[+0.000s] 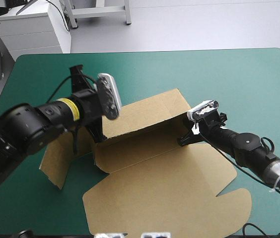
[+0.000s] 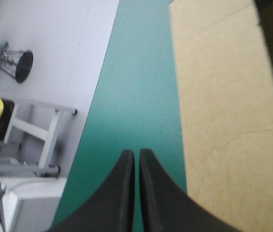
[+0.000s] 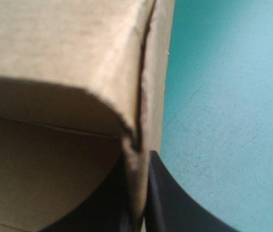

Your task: Fold the box

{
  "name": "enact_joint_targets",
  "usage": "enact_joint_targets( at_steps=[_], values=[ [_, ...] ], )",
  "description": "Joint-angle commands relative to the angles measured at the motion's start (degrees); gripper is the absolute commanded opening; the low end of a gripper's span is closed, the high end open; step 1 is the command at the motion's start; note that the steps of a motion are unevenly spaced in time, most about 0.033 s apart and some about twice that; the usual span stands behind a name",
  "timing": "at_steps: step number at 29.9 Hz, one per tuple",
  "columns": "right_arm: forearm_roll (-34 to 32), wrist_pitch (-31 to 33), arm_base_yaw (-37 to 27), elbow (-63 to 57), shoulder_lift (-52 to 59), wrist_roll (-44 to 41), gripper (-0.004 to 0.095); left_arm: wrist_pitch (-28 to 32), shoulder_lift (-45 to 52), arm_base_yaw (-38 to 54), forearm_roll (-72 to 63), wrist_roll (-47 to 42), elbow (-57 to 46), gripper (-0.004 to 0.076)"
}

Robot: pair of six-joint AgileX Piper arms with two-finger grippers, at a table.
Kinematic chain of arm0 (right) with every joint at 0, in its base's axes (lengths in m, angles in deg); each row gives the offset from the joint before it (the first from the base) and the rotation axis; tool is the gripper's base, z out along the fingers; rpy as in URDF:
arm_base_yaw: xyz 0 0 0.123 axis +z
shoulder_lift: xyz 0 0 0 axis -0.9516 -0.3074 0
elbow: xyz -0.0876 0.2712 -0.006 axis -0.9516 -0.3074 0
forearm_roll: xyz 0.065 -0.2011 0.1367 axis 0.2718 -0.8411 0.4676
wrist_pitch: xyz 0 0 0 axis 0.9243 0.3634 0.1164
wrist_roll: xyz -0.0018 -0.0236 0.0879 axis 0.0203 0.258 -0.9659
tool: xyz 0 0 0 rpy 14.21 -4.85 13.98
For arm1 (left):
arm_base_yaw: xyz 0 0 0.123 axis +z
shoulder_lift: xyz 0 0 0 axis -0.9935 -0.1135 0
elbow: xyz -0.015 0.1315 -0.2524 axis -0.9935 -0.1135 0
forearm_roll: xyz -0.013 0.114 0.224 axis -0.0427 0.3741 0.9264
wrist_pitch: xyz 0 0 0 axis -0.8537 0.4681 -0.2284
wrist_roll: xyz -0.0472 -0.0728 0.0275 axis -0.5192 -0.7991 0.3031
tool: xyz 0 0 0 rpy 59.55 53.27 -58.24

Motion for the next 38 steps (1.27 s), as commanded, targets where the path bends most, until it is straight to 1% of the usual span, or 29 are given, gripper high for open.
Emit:
enact_joint_targets(
  at_steps=[1, 4, 6, 9, 11, 13, 16, 21, 24, 26, 27, 29, 32, 35, 38],
  values=[
    [1.22, 0.54, 0.00, 2.15, 1.39, -0.69, -0.0018, -1.72, 0.68, 11.44, -7.87, -0.99, 4.51, 0.0017],
    [1.22, 0.74, 0.00, 2.15, 1.39, -0.69, -0.0018, -7.11, 0.54, 24.71, -18.15, -0.99, 4.22, 0.0017],
    [1.22, 0.76, 0.00, 2.15, 1.39, -0.69, -0.0018, -9.20, 0.47, 32.97, -23.84, -0.99, 4.08, 0.0016],
    [1.09, 0.97, 0.00, 2.15, 1.39, -0.69, -0.0018, -9.40, 0.88, 44.56, -30.28, -0.99, 4.08, 0.0013],
    [0.85, 1.08, 0.00, 2.15, 1.78, -0.69, -0.0018, -9.63, 1.32, 50.41, -32.74, -1.27, 4.08, 0.0006],
    [0.53, 1.08, 0.00, 2.26, 2.16, -0.69, -0.0018, -10.46, 1.43, 53.87, -34.15, -2.50, 4.08, 0.0006],
    [-2.65, 1.76, 0.00, 2.26, 3.17, -0.98, -0.0018, -10.86, 1.43, 56.31, -34.50, -4.74, 4.08, 0.0006],
    [-9.68, 1.78, -0.11, 2.37, 5.98, -8.00, -0.0017, -10.48, 1.43, 56.31, -34.70, -4.84, 3.11, 0.0006],
    [-16.69, 2.33, -0.11, 2.37, 7.69, -15.12, -0.0018, -10.48, 1.31, 56.31, -34.52, -4.84, 3.11, 0.0006],
    [-24.46, 4.80, -0.20, 2.91, 8.30, -22.25, -0.0018, -10.48, 1.31, 56.31, -34.56, -4.84, 3.11, 0.0006],
    [-29.62, 6.74, -0.33, 3.49, 8.38, -26.51, -0.0018, -10.48, 1.31, 56.31, -34.56, -4.84, 3.11, 0.0006],
    [-40.98, 12.72, -0.45, 5.86, 8.25, -34.97, -0.0018, -10.48, 1.31, 56.31, -34.56, -4.84, 3.11, 0.0006],
    [-53.77, 20.42, -0.45, 10.88, 8.13, -46.05, -0.0018, -10.48, 1.31, 56.31, -34.81, -4.84, 3.11, 0.0006],
    [-62.02, 27.45, -0.45, 16.72, 8.13, -56.09, -0.0018, -11.10, 1.31, 56.31, -34.81, -4.84, 3.11, 0.0006],
    [-67.91, 35.10, -0.53, 22.32, 8.00, -65.79, -0.0019, -12.57, 1.31, 56.31, -34.81, -5.01, 3.11, 0.0006]
  ],
)
